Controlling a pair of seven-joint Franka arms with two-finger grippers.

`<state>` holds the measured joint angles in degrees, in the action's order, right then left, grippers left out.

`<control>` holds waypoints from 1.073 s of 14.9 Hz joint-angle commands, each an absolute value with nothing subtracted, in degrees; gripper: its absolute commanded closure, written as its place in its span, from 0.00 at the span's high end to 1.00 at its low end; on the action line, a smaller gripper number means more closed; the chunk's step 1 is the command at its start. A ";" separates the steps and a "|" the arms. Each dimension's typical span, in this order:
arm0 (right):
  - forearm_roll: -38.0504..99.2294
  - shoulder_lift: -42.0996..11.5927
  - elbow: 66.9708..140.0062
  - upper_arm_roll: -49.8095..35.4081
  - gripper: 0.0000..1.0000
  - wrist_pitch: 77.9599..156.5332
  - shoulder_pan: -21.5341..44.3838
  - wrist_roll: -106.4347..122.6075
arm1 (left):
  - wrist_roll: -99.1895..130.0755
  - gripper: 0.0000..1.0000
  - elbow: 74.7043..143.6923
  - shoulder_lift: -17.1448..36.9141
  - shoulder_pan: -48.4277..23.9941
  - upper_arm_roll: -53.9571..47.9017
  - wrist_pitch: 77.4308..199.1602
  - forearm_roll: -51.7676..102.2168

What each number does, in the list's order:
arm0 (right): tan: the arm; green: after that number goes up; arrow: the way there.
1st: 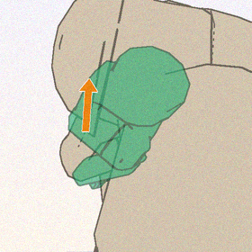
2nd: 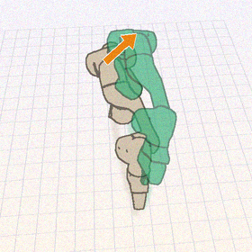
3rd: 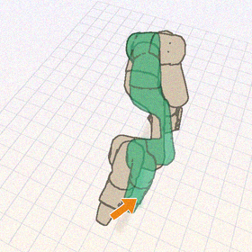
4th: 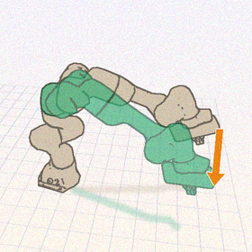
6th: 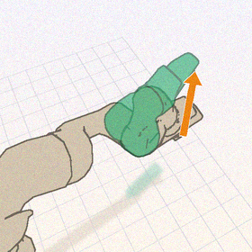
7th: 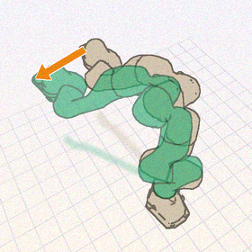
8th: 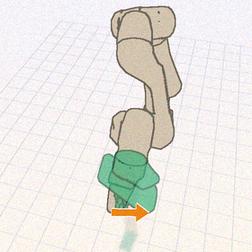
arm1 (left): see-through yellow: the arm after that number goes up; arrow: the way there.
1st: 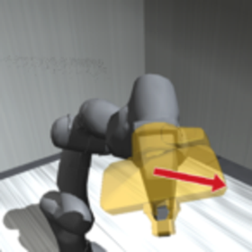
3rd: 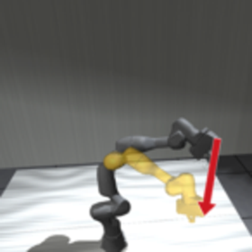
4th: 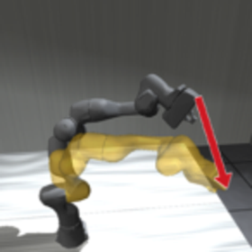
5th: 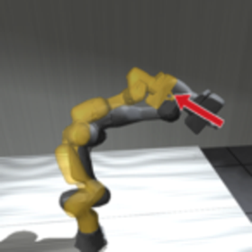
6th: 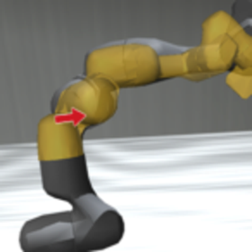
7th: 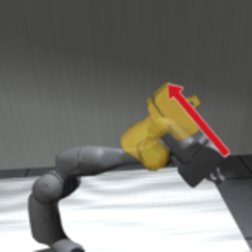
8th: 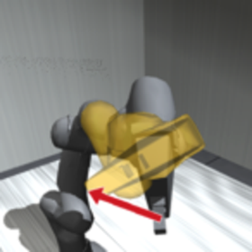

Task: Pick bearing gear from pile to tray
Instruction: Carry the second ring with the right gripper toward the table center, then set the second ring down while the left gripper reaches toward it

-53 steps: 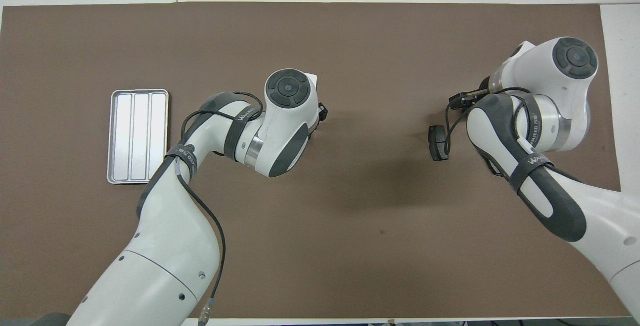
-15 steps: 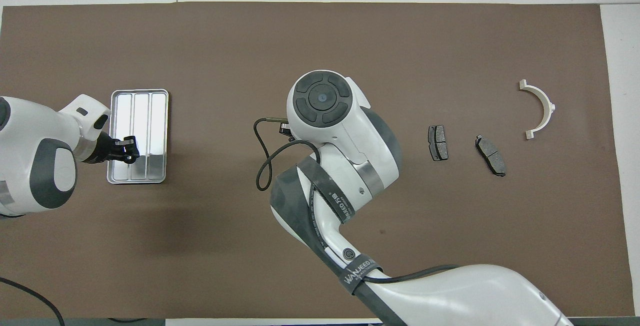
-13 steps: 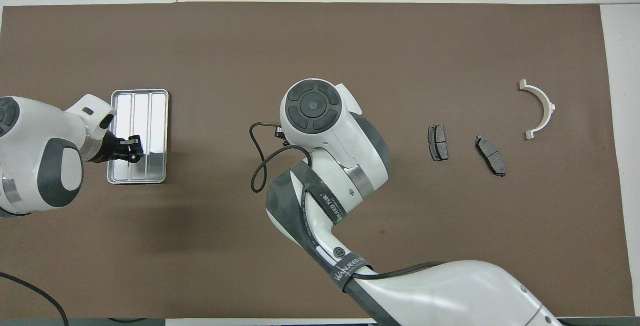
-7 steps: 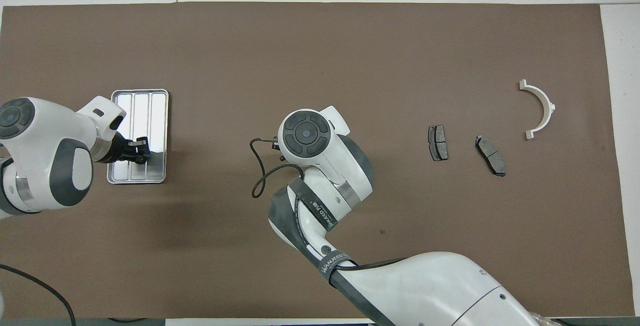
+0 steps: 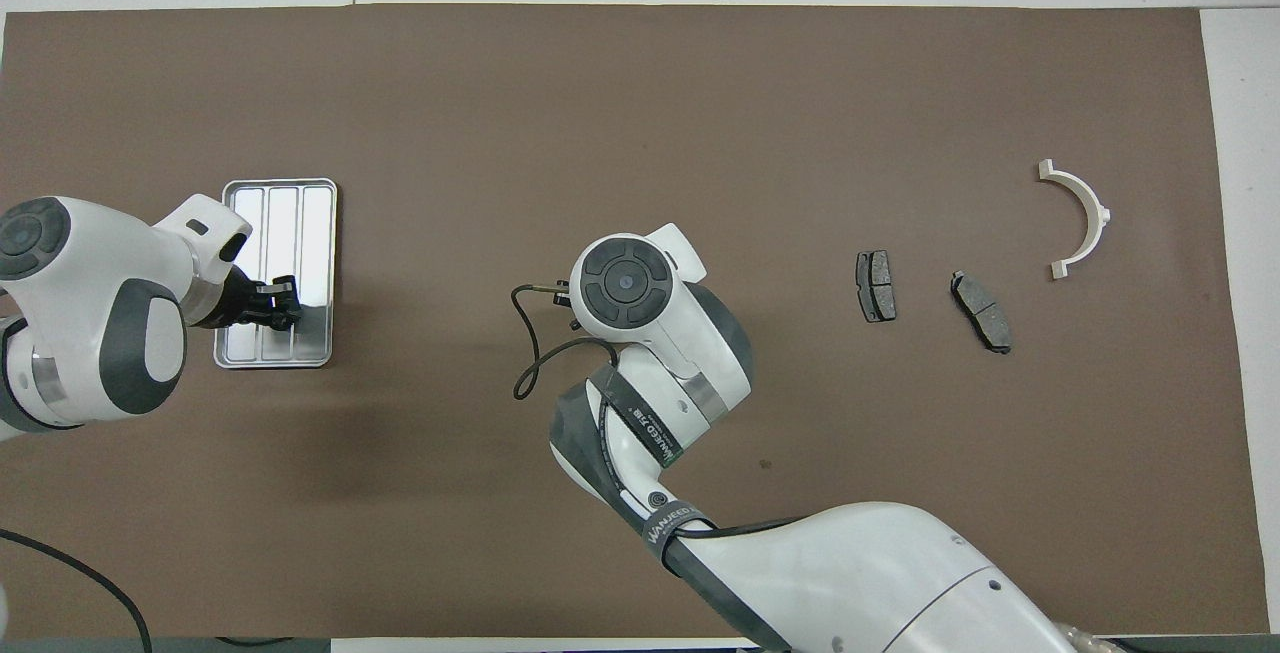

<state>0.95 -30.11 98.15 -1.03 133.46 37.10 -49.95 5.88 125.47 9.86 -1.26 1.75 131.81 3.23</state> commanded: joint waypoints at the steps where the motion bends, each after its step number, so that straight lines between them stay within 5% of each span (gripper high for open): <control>1: 0.88 -29.36 100.02 -1.23 0.00 135.00 36.65 -50.63 | 5.80 0.00 126.65 9.14 -1.41 2.20 132.89 0.37; 2: 0.88 -29.36 100.02 -1.23 0.00 134.74 36.39 -50.71 | 5.80 0.00 126.65 9.14 -1.23 2.20 132.89 0.18; 3: 1.40 -29.36 99.76 -1.23 0.57 133.87 36.13 -50.80 | 5.80 0.00 126.65 9.23 -1.23 2.20 133.15 0.18; 4: 1.58 -29.27 99.15 -1.32 1.00 132.55 36.04 -50.80 | 5.80 0.00 126.65 9.14 -1.23 2.20 133.24 0.18; 8: 0.79 -27.61 91.94 -1.05 1.00 122.00 29.55 -39.36 | 5.80 0.20 127.44 9.05 -1.14 2.20 133.85 0.18; 11: 1.05 -24.35 92.72 -0.97 1.00 120.24 24.36 -25.68 | 5.89 0.50 127.35 9.05 -1.14 2.20 134.12 0.18; 16: 1.05 -19.61 92.72 -1.05 1.00 113.31 13.04 -13.39 | 7.20 0.54 122.45 9.14 -1.49 2.11 130.71 0.35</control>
<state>0.92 -21.96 91.92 -0.09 115.80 17.90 -18.73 5.92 124.82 9.76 -1.17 1.96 132.66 1.17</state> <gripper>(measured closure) 0.000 0.498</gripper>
